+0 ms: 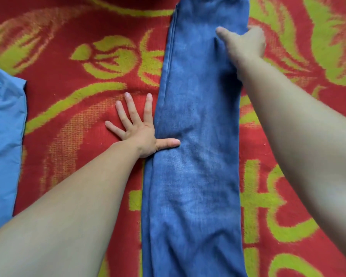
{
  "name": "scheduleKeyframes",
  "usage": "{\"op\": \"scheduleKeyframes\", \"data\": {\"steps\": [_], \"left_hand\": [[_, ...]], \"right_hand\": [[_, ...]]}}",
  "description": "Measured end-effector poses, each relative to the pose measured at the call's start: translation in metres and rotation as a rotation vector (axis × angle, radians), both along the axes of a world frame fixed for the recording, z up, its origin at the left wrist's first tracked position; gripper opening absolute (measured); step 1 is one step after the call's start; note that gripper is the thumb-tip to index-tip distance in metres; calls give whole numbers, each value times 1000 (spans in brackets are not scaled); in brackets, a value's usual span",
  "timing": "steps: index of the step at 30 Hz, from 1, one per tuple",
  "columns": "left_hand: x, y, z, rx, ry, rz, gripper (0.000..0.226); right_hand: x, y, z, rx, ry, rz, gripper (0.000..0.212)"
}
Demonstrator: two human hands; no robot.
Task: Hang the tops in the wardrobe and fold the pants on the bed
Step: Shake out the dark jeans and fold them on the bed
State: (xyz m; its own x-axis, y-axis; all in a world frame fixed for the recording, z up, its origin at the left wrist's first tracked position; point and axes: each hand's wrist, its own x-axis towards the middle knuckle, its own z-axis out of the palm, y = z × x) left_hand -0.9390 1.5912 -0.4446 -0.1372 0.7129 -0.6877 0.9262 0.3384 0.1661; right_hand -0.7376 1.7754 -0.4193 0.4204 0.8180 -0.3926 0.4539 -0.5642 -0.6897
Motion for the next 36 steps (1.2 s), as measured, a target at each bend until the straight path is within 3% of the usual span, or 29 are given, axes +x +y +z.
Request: {"op": "scheduleKeyframes", "data": {"steps": [3,5,8,11,13,15,17,19,22,24,25,28,30,32,35,36], "left_hand": [[-3,-2,-7,46,1,2,149],[-5,-4,-12,86,-13,1,148],[-5,-7,-15,112,-26,-4,146],[-4,-14,-5,151,-15,21,143],[-9,-22,3,259,-69,85,130],[-16,-30,13,427,-256,266,88],[-20,-49,25,612,-473,623,40],[-17,-77,41,721,-553,926,18],[-3,-122,53,533,-667,1104,17],[10,-149,51,272,-788,1117,40],[17,-160,50,178,-818,1104,52],[34,-169,47,170,-799,1027,66],[41,-164,51,200,-758,982,74],[45,-158,54,267,-663,892,61],[54,-153,52,396,-632,847,30],[57,-151,54,413,-667,877,24]], "right_hand": [[13,12,15,-117,417,40,57],[16,10,23,-114,646,125,34],[17,-10,41,36,778,141,28],[20,-44,74,217,685,192,34],[26,-72,96,355,628,282,33],[28,-106,113,502,551,359,29],[30,-151,112,606,421,470,26],[39,-209,90,682,113,586,26],[60,-293,43,506,-232,906,28],[70,-327,18,195,-335,1184,45],[73,-337,10,135,-356,1213,52],[66,-355,9,178,-195,858,64],[55,-358,15,159,-95,566,60],[44,-353,21,39,-67,379,45],[38,-337,25,-231,-134,314,70],[38,-331,25,-266,-163,332,69]]}}
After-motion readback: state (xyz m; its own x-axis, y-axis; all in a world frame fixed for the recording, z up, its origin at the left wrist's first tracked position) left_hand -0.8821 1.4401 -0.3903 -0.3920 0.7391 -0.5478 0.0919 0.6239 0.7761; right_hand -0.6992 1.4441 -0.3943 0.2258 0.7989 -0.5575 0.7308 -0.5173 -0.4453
